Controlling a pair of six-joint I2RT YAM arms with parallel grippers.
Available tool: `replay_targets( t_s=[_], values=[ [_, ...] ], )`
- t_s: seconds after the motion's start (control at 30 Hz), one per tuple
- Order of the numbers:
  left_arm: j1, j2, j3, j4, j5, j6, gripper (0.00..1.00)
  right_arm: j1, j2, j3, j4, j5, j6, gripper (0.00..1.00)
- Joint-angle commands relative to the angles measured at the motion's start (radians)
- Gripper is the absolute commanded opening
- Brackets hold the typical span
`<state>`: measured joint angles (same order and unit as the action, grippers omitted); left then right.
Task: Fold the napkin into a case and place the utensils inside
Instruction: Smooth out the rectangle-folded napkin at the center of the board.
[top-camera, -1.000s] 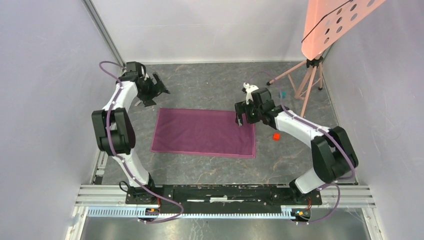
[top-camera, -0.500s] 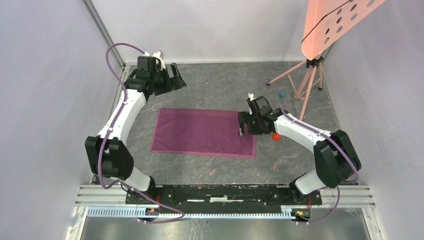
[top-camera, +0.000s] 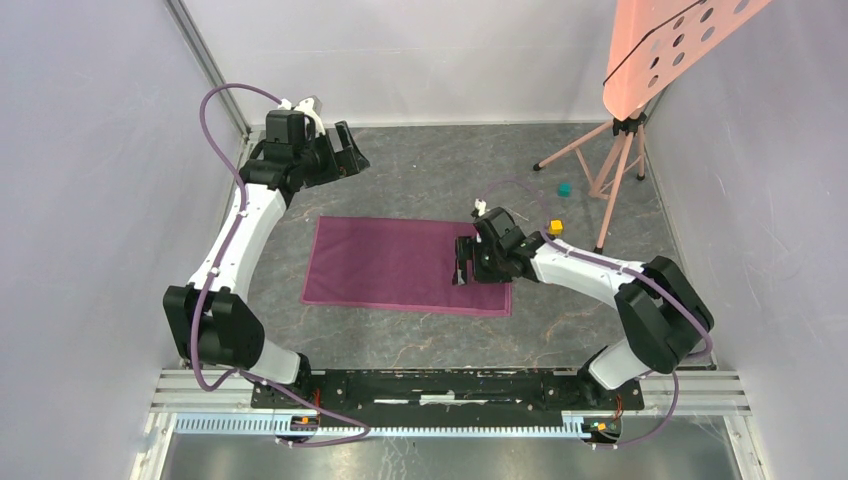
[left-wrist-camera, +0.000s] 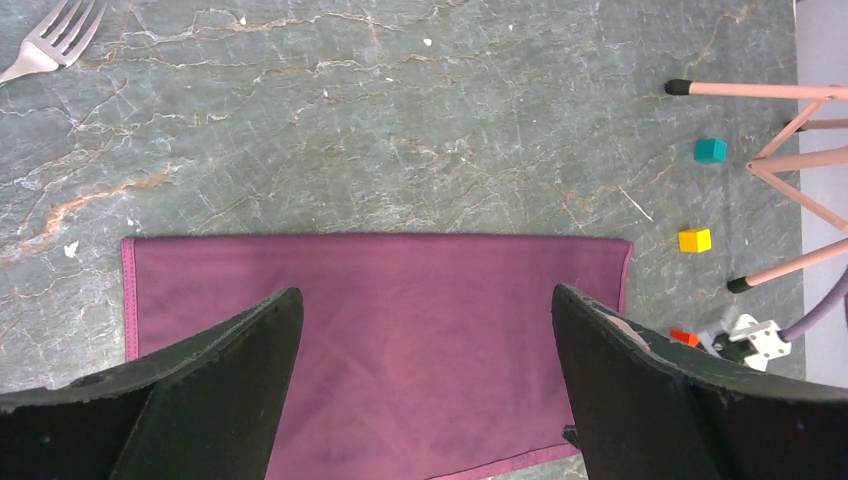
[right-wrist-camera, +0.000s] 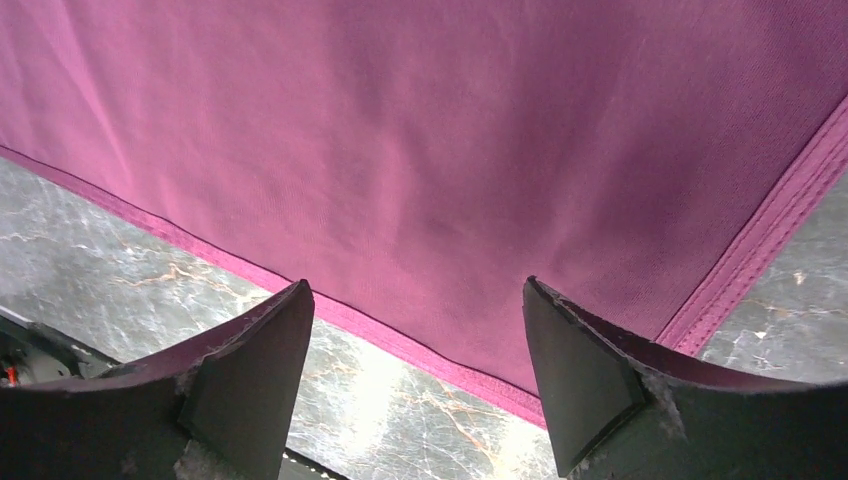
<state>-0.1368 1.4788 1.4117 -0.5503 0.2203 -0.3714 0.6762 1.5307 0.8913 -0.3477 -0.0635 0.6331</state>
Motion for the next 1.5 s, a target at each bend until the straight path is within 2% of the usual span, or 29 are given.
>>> replay_targets(
  t_s=[0.0, 0.2, 0.33, 0.5, 0.6, 0.7, 0.83, 0.9, 1.03, 1.13, 1.27, 1.47],
  values=[
    [0.001, -0.014, -0.005, 0.035, 0.028, 0.040, 1.00, 0.010, 0.005, -0.071, 0.064, 0.005, 0.022, 0.82],
    [0.002, -0.007, -0.008, 0.035, 0.024, 0.041, 1.00, 0.011, -0.046, -0.199, 0.081, 0.033, -0.013, 0.80],
    [0.002, -0.009, -0.009, 0.031, 0.000, 0.048, 1.00, 0.011, -0.117, -0.259, 0.044, 0.079, -0.092, 0.81],
    [-0.001, -0.017, -0.005, 0.021, -0.012, 0.055, 1.00, 0.010, -0.134, -0.246, -0.017, 0.111, -0.234, 0.84],
    [-0.009, -0.025, 0.003, -0.048, -0.023, 0.049, 1.00, 0.011, -0.140, -0.230, -0.037, 0.116, -0.328, 0.86],
    [-0.009, -0.087, -0.079, -0.087, 0.018, 0.007, 1.00, 0.012, -0.138, -0.190, -0.048, 0.119, -0.431, 0.90],
    [-0.009, -0.213, -0.299, -0.059, 0.126, -0.068, 1.00, 0.011, -0.132, -0.045, -0.134, 0.131, -0.467, 0.91],
    [-0.009, -0.248, -0.433, 0.000, 0.204, -0.114, 1.00, 0.007, -0.133, 0.034, -0.180, 0.172, -0.461, 0.95],
    [-0.015, -0.244, -0.608, 0.107, 0.229, -0.174, 1.00, -0.037, -0.102, 0.130, -0.258, 0.197, -0.429, 0.96],
    [-0.034, -0.194, -0.670, 0.164, 0.222, -0.211, 1.00, -0.114, -0.081, 0.113, -0.245, 0.113, -0.400, 0.93],
    [-0.054, -0.137, -0.722, 0.191, 0.154, -0.265, 1.00, -0.167, -0.081, 0.014, -0.116, -0.076, -0.374, 0.88],
    [-0.055, -0.103, -0.778, 0.150, 0.086, -0.335, 1.00, -0.167, -0.032, -0.024, -0.023, -0.032, -0.373, 0.89]
  ],
)
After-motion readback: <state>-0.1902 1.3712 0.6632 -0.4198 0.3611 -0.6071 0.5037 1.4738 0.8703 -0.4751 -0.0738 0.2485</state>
